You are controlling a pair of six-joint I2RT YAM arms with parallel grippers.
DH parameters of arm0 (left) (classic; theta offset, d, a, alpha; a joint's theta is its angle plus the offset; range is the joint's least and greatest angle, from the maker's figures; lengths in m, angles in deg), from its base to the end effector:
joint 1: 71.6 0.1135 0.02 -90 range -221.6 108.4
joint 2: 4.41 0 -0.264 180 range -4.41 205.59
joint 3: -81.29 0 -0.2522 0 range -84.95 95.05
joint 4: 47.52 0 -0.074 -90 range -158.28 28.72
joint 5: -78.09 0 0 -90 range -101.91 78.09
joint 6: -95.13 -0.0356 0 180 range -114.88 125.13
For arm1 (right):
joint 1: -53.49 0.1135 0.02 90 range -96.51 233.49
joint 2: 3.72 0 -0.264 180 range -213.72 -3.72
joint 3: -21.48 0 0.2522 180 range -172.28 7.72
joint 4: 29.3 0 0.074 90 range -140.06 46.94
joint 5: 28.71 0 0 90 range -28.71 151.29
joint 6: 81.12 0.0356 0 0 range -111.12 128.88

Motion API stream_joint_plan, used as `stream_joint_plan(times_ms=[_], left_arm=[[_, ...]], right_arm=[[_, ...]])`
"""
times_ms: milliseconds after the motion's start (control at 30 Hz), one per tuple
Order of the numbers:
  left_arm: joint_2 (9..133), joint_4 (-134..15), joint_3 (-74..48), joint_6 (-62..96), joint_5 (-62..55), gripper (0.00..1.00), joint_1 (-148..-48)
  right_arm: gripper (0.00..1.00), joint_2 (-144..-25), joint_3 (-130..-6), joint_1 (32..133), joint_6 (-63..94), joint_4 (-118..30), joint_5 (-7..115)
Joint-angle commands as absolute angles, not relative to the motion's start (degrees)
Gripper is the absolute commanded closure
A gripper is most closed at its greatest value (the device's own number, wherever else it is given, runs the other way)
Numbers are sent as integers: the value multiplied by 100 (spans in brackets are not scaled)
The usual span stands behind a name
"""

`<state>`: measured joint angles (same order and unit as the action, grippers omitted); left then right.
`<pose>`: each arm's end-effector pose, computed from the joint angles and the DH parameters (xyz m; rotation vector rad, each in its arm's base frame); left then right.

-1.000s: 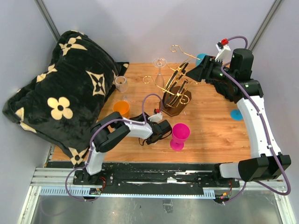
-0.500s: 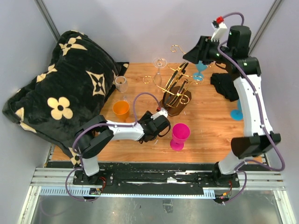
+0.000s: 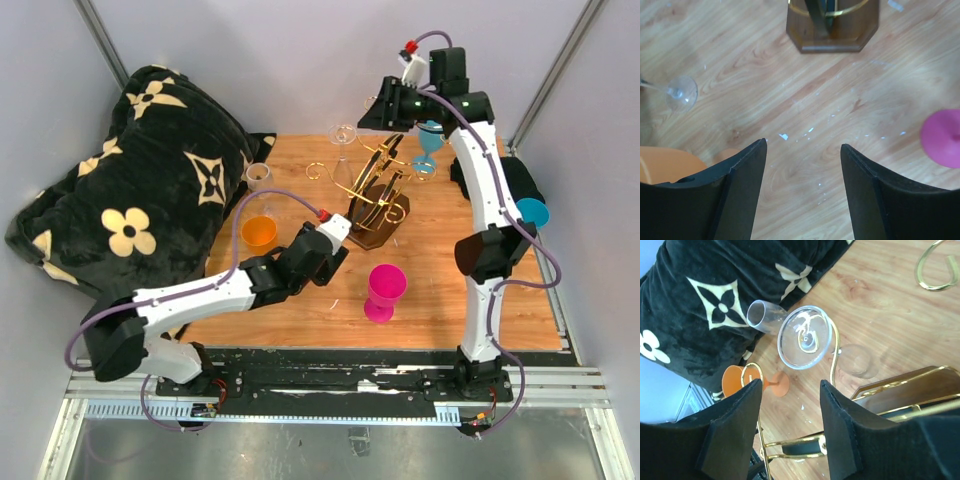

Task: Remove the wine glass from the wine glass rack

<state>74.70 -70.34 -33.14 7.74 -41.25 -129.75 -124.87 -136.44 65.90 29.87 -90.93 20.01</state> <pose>0.1731 -0.2455 0.2514 0.7312 1.9841 -0.0626 0.4344 0.1196 0.4480 -0.3299 2.0281 1.0874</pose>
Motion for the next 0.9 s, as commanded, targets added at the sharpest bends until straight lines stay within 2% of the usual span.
stream_joint_plan(times_ms=[0,467,867], left_arm=[[6826,-7148,-3151,784,-3655,33,-13024],[5200,-7506,-2651,739,-3844,30,-13024],[4841,-7363,-2756,673,-4020,27,-13031]], right_arm=[[49,-12663,-14005,6869,3138,-9059,1982],[50,-13240,-14244,7098,3103,-9232,2662],[52,-13253,-14031,7133,3208,-9313,2747]])
